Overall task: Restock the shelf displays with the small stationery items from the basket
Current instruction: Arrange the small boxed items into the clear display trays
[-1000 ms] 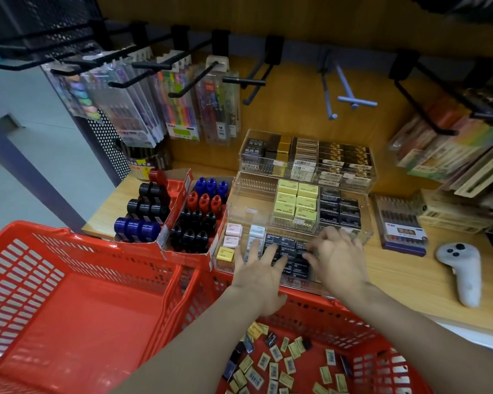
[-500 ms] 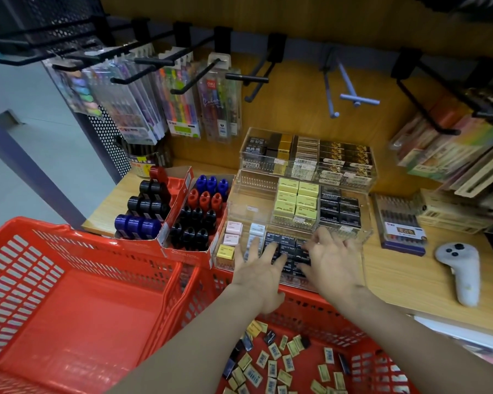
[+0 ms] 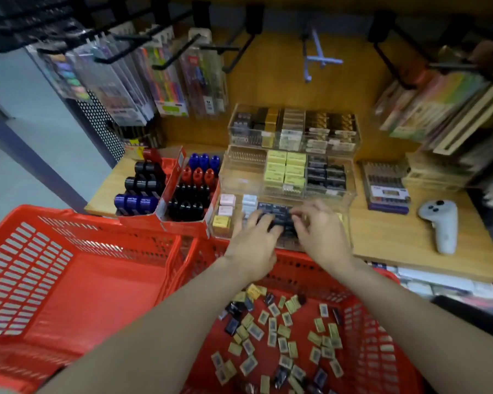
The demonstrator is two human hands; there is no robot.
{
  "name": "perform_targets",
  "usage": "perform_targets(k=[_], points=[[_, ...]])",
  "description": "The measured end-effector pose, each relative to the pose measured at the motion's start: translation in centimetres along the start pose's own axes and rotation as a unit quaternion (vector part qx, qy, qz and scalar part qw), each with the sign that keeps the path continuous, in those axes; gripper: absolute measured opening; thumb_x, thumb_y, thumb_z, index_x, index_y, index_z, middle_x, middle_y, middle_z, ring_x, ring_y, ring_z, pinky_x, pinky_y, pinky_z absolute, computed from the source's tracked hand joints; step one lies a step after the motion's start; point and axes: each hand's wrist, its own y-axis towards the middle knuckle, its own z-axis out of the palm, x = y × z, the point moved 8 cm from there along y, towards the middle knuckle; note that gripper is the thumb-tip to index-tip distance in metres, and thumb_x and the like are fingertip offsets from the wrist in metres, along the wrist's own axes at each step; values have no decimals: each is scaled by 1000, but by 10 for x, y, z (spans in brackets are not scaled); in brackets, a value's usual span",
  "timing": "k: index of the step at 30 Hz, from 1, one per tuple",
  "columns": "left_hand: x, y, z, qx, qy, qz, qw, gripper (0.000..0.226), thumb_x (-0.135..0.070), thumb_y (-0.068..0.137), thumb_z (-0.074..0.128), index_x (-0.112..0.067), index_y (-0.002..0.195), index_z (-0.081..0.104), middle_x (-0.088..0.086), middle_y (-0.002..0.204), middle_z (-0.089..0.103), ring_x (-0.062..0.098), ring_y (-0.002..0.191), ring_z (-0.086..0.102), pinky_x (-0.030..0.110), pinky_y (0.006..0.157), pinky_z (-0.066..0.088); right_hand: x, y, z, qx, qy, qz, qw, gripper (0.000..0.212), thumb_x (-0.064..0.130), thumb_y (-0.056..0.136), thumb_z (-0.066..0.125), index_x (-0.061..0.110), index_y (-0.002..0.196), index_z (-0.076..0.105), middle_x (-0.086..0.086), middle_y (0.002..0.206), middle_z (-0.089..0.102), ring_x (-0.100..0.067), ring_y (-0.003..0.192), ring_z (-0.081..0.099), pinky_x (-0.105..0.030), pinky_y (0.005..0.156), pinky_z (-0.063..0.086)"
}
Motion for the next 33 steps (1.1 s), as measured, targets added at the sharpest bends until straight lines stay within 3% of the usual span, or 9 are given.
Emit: perform_targets(k=[4,7,9,13,17,19,22,28,33], points=[[-32,-42,5,-61,-37,92,993,31,-22,94,50,-15,123,59,5,123,52,26,118,44,36,97,36,-5,-68,-7,-11,65,3,998,15,14,91,61,18,99,73,7,88,62,0,72,51,-15,71,40],[-37,-69,58,65,-112,43,991,25,-20,94,51,-15,116,63,5,117,57,26,113,52,39,93,47,-44,-118,26,120,74,103,985,20,10,89,61,17,102,74,4,92,68,-6,79,60,-20,78,49],[-37,-80,99,140,-141,-5,980,24,-20,94,53,-16,116,62,7,120,58,28,114,56,38,91,50,-78,-150,52,219,67,197,953,25,11,90,60,15,111,70,-1,103,71,-15,94,67,-17,81,46],[-42,-86,170,217,-225,-84,946,33,-18,94,57,-18,127,58,9,128,61,25,111,61,27,84,48,-132,-204,90,327,10,310,893,48,20,89,64,17,134,51,-14,125,62,-28,117,58,-26,90,45],[-46,-77,222,252,-315,-150,903,45,-15,93,57,-18,138,51,8,143,49,25,110,61,23,75,44,-166,-236,125,353,-11,346,869,75,26,90,66,16,149,21,-22,143,33,-34,122,52,-32,99,42],[-41,-69,238,247,-341,-175,890,45,-19,94,58,-20,138,51,7,143,50,24,114,60,21,76,43,-177,-235,140,325,-24,346,880,83,30,92,64,17,152,9,-23,148,20,-38,119,54,-36,97,45],[-28,-63,254,237,-360,-204,879,39,-21,95,57,-21,134,54,4,135,59,22,113,61,21,80,45,-187,-220,161,275,-50,338,899,88,39,93,60,23,154,-2,-18,157,4,-39,134,40,-41,102,44],[-6,-66,267,218,-413,-234,853,30,-12,97,56,-17,126,60,0,127,62,14,104,61,18,78,46,-189,-206,192,299,-125,303,896,69,49,91,59,31,146,21,-11,145,19,-37,131,31,-46,91,51],[-2,-68,275,217,-460,-264,820,27,-14,98,53,-19,124,60,-1,120,64,12,83,60,18,63,46,-176,-206,208,332,-138,239,902,49,33,96,53,39,140,33,-7,135,28,-31,123,32,-39,78,54]])
